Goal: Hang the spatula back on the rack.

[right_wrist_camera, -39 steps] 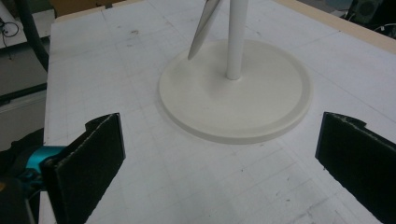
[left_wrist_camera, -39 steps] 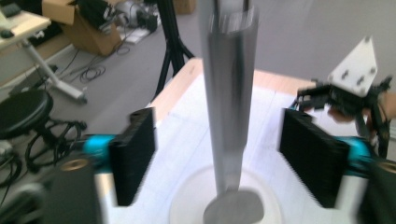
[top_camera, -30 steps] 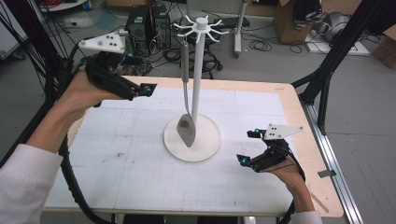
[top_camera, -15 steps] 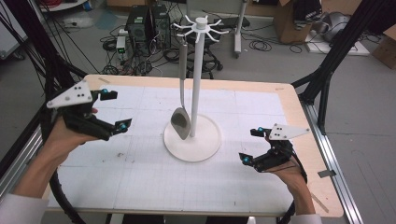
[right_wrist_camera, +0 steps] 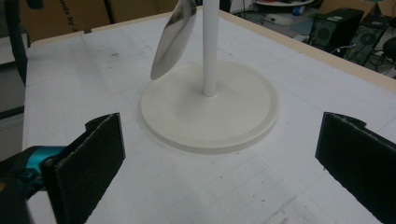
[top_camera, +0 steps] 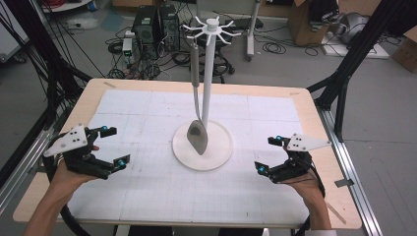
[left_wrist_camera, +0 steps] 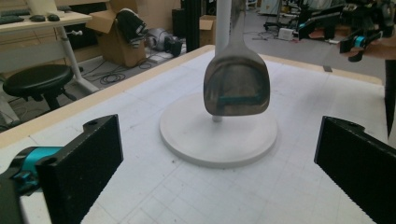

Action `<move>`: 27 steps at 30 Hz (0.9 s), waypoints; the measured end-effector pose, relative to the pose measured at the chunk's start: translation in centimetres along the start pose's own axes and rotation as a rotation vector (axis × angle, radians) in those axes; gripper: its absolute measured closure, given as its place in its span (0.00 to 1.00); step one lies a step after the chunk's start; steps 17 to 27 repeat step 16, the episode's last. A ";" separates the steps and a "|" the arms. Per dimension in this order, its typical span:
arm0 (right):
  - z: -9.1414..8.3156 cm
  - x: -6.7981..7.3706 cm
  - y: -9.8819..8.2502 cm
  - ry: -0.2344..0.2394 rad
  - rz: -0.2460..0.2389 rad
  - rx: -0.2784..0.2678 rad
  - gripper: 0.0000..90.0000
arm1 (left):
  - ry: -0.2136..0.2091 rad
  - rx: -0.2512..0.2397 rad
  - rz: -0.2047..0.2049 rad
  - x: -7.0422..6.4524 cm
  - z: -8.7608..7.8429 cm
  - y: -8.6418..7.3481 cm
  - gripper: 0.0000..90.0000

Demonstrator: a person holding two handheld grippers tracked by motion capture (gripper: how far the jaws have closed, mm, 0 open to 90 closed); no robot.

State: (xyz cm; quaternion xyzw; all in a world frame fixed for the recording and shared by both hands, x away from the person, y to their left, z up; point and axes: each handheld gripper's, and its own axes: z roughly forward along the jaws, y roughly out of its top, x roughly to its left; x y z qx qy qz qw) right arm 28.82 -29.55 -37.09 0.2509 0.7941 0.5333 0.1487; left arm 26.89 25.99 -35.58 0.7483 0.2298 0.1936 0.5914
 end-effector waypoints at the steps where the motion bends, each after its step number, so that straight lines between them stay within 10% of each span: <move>1: 0.0 0.1 -0.2 -0.001 0.006 -0.002 0.00 | -0.002 -0.004 -0.005 -0.2 0.0 -0.4 0.02; 27: -0.9 0.5 -0.9 -0.039 0.007 -0.002 0.00 | -0.006 0.007 -0.028 -0.1 0.3 -2.2 0.02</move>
